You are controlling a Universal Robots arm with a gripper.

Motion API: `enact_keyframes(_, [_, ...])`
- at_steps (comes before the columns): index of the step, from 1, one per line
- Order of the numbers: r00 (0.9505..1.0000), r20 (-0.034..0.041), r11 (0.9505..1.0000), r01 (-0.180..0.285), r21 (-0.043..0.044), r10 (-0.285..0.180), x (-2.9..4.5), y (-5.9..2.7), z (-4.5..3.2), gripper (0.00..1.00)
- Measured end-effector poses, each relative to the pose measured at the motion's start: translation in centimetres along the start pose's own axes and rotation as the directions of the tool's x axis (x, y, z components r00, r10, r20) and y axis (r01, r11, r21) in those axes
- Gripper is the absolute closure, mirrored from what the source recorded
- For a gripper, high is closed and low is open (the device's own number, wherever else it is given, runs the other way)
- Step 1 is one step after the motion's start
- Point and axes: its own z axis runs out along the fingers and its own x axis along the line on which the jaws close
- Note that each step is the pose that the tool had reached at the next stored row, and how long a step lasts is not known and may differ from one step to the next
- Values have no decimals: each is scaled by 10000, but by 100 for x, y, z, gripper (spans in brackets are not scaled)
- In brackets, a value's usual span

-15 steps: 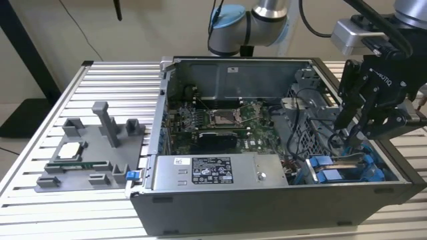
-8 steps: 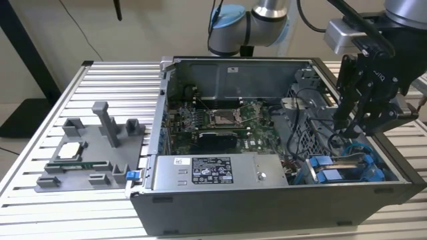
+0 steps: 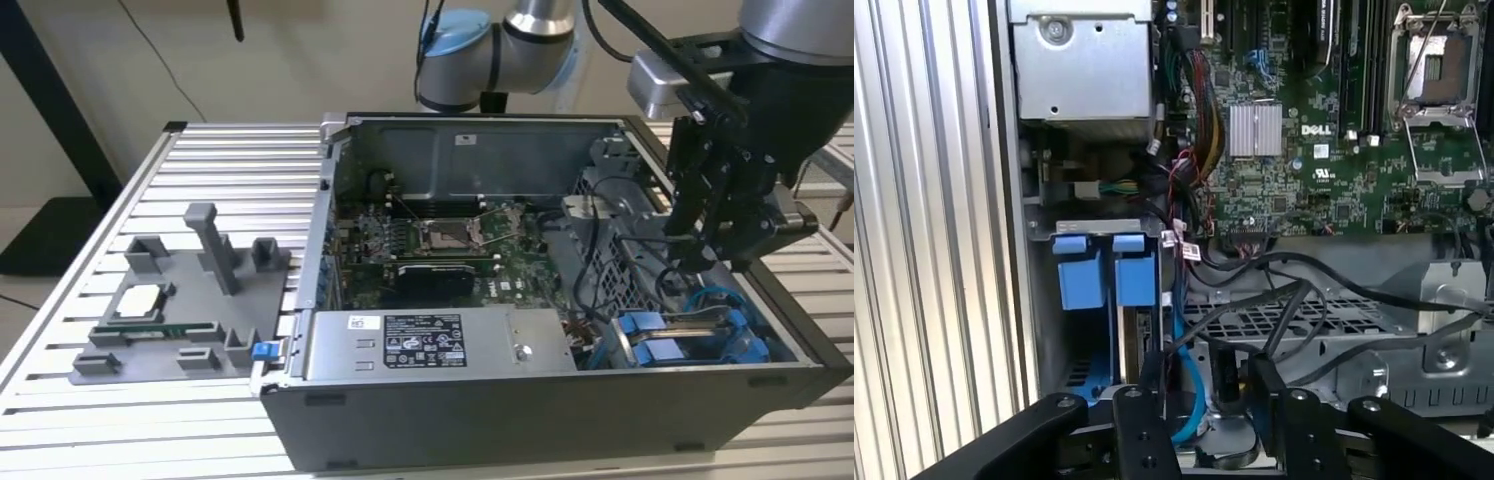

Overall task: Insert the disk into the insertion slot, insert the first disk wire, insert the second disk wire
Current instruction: 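Insert the first disk wire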

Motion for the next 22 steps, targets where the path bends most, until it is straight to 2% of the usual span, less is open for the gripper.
enact_keyframes(3, [10000, 13, 9997, 15, 251, -15, -17, 63, 20, 0])
enact_keyframes(7, [10000, 34, 9981, 53, 615, -55, -45, 105, 42, 0])
enact_keyframes(9, [10000, 41, 9972, 61, 747, -64, -49, 133, 47, 0])
enact_keyframes(13, [9999, 50, 9964, 111, 839, -116, -48, 151, 46, 0])
enact_keyframes(20, [9992, 82, 9947, 388, 950, -398, -47, 179, 48, 0])
enact_keyframes(22, [9990, 86, 9938, 417, 1028, -428, -45, 191, 52, 0])
